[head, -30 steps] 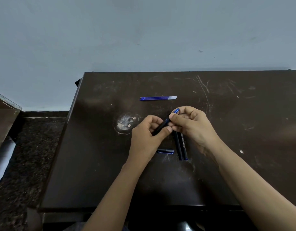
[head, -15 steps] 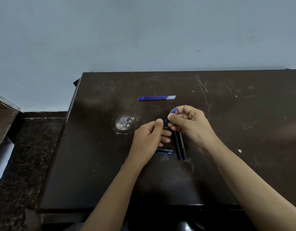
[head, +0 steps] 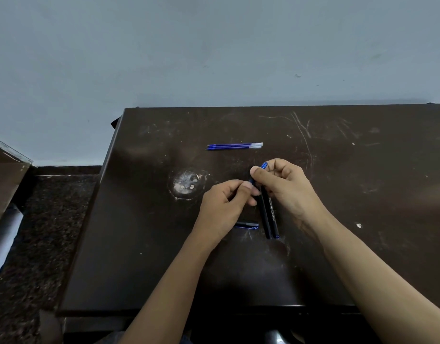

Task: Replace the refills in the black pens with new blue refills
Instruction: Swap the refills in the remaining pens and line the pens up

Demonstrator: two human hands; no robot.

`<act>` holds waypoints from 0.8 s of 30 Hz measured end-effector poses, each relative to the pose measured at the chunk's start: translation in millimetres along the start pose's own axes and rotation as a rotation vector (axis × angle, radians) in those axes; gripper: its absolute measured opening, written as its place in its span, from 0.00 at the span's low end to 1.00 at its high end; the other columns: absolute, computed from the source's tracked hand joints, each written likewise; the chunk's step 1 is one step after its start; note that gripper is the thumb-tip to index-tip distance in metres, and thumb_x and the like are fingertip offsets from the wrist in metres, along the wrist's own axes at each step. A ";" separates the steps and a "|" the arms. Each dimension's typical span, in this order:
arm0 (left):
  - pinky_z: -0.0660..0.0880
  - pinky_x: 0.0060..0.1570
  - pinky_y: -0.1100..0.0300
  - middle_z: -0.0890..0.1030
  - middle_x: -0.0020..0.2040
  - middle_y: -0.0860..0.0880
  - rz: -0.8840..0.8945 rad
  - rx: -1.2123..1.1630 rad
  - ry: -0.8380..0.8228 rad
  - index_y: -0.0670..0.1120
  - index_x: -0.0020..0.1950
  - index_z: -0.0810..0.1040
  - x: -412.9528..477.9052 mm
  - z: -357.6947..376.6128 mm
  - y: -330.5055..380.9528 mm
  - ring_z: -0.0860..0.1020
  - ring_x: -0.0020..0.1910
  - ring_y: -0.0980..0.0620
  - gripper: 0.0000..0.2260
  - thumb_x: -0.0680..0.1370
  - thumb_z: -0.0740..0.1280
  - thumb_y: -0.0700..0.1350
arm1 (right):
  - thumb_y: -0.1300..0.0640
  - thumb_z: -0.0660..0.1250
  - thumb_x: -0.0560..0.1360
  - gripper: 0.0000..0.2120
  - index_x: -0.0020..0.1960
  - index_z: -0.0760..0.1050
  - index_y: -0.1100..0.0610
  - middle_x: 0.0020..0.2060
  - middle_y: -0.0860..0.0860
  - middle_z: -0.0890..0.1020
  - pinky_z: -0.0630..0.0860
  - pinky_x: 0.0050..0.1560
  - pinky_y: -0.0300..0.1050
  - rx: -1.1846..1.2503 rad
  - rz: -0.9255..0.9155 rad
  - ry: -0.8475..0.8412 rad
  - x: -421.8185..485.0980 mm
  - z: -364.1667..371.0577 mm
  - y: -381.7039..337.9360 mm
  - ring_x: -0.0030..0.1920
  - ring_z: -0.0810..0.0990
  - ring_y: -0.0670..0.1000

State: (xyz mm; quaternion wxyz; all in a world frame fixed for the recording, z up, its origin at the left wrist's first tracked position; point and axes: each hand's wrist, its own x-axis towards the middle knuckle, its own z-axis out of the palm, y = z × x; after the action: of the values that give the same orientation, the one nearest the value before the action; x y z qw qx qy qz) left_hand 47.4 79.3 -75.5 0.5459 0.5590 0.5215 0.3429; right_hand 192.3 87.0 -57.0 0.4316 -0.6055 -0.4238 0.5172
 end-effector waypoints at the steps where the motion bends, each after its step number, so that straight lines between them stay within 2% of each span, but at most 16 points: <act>1: 0.66 0.34 0.66 0.80 0.32 0.57 -0.006 -0.017 -0.007 0.54 0.42 0.82 -0.3 -0.7 1.5 0.72 0.27 0.65 0.12 0.80 0.61 0.51 | 0.52 0.69 0.74 0.09 0.39 0.74 0.54 0.28 0.46 0.77 0.71 0.40 0.37 -0.004 0.018 -0.051 -0.4 -0.9 -0.8 0.32 0.74 0.43; 3: 0.66 0.28 0.69 0.79 0.31 0.55 -0.040 -0.096 -0.040 0.53 0.40 0.82 -0.9 -1.2 3.6 0.69 0.25 0.62 0.14 0.81 0.60 0.51 | 0.53 0.64 0.77 0.08 0.49 0.77 0.58 0.34 0.49 0.79 0.72 0.44 0.39 0.114 0.077 -0.223 -0.8 -2.8 -2.9 0.34 0.75 0.44; 5: 0.64 0.25 0.70 0.79 0.31 0.54 -0.081 -0.169 -0.098 0.53 0.39 0.81 -1.9 -0.9 6.1 0.66 0.24 0.61 0.16 0.81 0.59 0.51 | 0.59 0.60 0.79 0.13 0.61 0.74 0.61 0.49 0.54 0.83 0.75 0.44 0.43 0.331 0.143 -0.344 -0.3 -6.2 -6.9 0.35 0.74 0.47; 6: 0.63 0.24 0.70 0.79 0.31 0.54 -0.094 -0.188 -0.126 0.53 0.38 0.81 -2.2 -0.6 6.9 0.65 0.24 0.61 0.16 0.82 0.58 0.51 | 0.62 0.59 0.79 0.14 0.62 0.74 0.61 0.55 0.55 0.82 0.76 0.42 0.44 0.395 0.149 -0.377 -0.2 -7.8 -8.6 0.34 0.73 0.47; 7: 0.63 0.23 0.70 0.78 0.31 0.54 -0.099 -0.199 -0.148 0.53 0.38 0.80 -2.4 -0.6 7.9 0.65 0.24 0.61 0.16 0.82 0.58 0.51 | 0.64 0.58 0.78 0.14 0.62 0.75 0.61 0.58 0.55 0.82 0.76 0.39 0.44 0.422 0.142 -0.396 0.1 -8.3 -8.8 0.33 0.73 0.47; 9: 0.63 0.24 0.70 0.78 0.31 0.55 -0.092 -0.195 -0.163 0.52 0.39 0.80 -2.4 -0.9 8.9 0.65 0.24 0.61 0.16 0.82 0.57 0.50 | 0.65 0.61 0.76 0.12 0.56 0.78 0.61 0.54 0.56 0.84 0.77 0.37 0.44 0.411 0.119 -0.368 0.5 -8.1 -7.3 0.32 0.74 0.48; 11: 0.63 0.24 0.70 0.77 0.30 0.55 -0.076 -0.170 -0.155 0.52 0.39 0.80 -2.4 -1.3 8.7 0.65 0.24 0.61 0.16 0.82 0.58 0.50 | 0.62 0.68 0.70 0.09 0.50 0.80 0.62 0.44 0.56 0.85 0.77 0.39 0.44 0.383 0.102 -0.292 1.0 -7.4 -4.1 0.31 0.75 0.49; 14: 0.63 0.24 0.71 0.76 0.30 0.56 -0.066 -0.152 -0.167 0.53 0.38 0.80 -3.4 -0.2 7.8 0.65 0.24 0.61 0.16 0.82 0.58 0.51 | 0.55 0.72 0.66 0.15 0.48 0.79 0.64 0.33 0.56 0.80 0.76 0.41 0.43 0.328 0.111 -0.263 0.7 -7.5 -1.8 0.29 0.76 0.50; 15: 0.63 0.24 0.71 0.75 0.29 0.56 -0.070 -0.163 -0.176 0.54 0.37 0.80 -3.6 0.3 7.9 0.65 0.24 0.61 0.16 0.82 0.57 0.51 | 0.53 0.70 0.68 0.17 0.50 0.79 0.64 0.34 0.56 0.80 0.76 0.40 0.42 0.348 0.129 -0.291 1.1 -8.1 -1.8 0.30 0.76 0.50; 18: 0.62 0.23 0.71 0.74 0.29 0.56 -0.088 -0.200 -0.189 0.55 0.36 0.79 -2.7 0.0 8.3 0.64 0.23 0.61 0.18 0.82 0.56 0.51 | 0.54 0.65 0.72 0.19 0.60 0.77 0.60 0.56 0.54 0.82 0.77 0.40 0.40 0.486 0.197 -0.396 3.2 -14.1 -3.5 0.36 0.76 0.48; 19: 0.62 0.23 0.71 0.74 0.29 0.56 -0.090 -0.202 -0.192 0.55 0.36 0.79 -2.3 -0.6 8.4 0.64 0.23 0.61 0.18 0.82 0.56 0.51 | 0.56 0.64 0.73 0.18 0.61 0.77 0.59 0.59 0.54 0.81 0.77 0.41 0.39 0.502 0.198 -0.415 3.8 -15.4 -4.3 0.39 0.76 0.49; 21: 0.62 0.23 0.71 0.74 0.29 0.56 -0.086 -0.195 -0.195 0.56 0.36 0.79 -2.1 -1.2 8.2 0.64 0.23 0.61 0.18 0.82 0.56 0.51 | 0.59 0.66 0.71 0.14 0.56 0.81 0.57 0.55 0.54 0.83 0.77 0.39 0.39 0.499 0.169 -0.385 3.5 -14.7 -5.0 0.39 0.77 0.50; 24: 0.62 0.23 0.71 0.74 0.29 0.56 -0.077 -0.173 -0.183 0.54 0.37 0.79 -2.0 -0.3 7.3 0.64 0.22 0.61 0.18 0.82 0.56 0.51 | 0.60 0.70 0.66 0.08 0.44 0.83 0.58 0.41 0.53 0.86 0.77 0.33 0.38 0.470 0.137 -0.267 0.8 -9.5 -5.6 0.29 0.77 0.49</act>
State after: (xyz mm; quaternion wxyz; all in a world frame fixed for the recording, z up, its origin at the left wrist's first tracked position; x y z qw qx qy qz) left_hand 48.2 78.5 -68.0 0.6500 0.5187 0.4590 0.3129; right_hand 201.4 88.5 -51.0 0.4646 -0.4423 -0.3032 0.7047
